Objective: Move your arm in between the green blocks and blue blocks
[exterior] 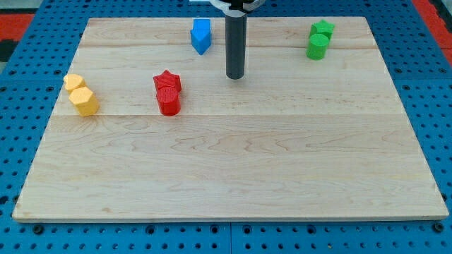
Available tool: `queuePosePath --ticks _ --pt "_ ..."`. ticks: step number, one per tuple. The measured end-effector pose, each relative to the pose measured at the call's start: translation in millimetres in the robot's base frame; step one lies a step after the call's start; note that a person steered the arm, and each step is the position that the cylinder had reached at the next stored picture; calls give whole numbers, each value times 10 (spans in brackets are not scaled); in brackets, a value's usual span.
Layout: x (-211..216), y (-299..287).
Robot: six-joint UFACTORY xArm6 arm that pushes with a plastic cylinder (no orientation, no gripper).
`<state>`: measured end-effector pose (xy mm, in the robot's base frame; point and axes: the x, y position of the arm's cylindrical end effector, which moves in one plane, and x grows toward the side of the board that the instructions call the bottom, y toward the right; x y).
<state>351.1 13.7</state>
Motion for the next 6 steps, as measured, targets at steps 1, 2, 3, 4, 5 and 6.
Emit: queuePosePath --ticks 1,2,3,4,5,6 --pt "4 4" --pt "4 44" --pt "-53 59" --pt "-284 226" --pt "-515 374" --pt "-706 436"
